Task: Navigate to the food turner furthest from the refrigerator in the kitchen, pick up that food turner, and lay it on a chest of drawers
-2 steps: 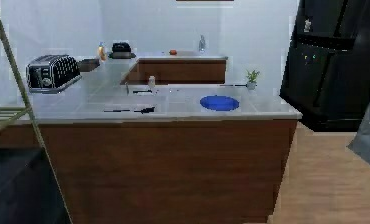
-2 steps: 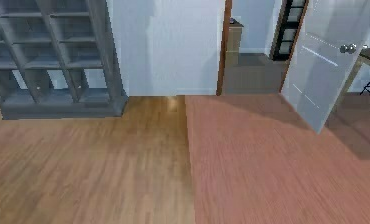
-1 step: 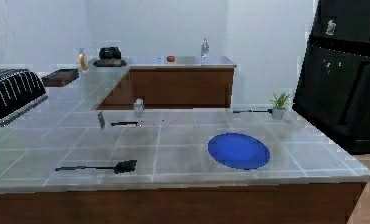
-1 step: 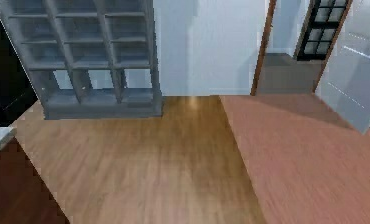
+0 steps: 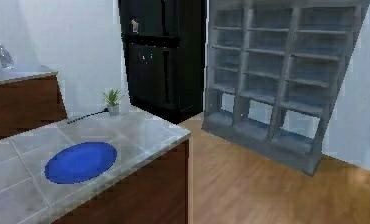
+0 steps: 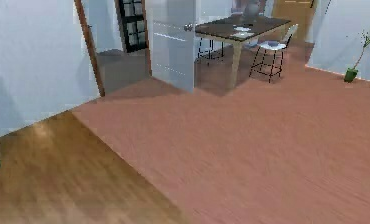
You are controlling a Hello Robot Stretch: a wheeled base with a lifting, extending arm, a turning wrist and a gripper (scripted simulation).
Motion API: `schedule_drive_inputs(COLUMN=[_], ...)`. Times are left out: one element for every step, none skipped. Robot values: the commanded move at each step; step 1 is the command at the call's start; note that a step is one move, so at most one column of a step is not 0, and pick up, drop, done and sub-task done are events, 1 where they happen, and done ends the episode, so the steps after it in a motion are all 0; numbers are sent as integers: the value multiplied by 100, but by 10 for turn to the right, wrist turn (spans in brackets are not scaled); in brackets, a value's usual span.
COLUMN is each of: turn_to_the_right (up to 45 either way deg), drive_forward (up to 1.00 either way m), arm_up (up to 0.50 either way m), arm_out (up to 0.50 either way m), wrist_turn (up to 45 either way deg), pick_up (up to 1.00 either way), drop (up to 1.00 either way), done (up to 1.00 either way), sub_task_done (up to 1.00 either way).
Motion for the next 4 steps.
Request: schedule_drive_inputs(turn_to_the_right=[390, 0, -390, -30], drive_forward=[0, 95, 0, 0], arm_up=[0, 0, 0, 0], arm_out=[0, 0, 0, 0], wrist_turn=[0, 0, 0, 0], pick_up=[0, 0, 0, 0], drop=[0, 0, 0, 0], done=[0, 0, 0, 0], sub_task_done=[0, 0, 0, 0])
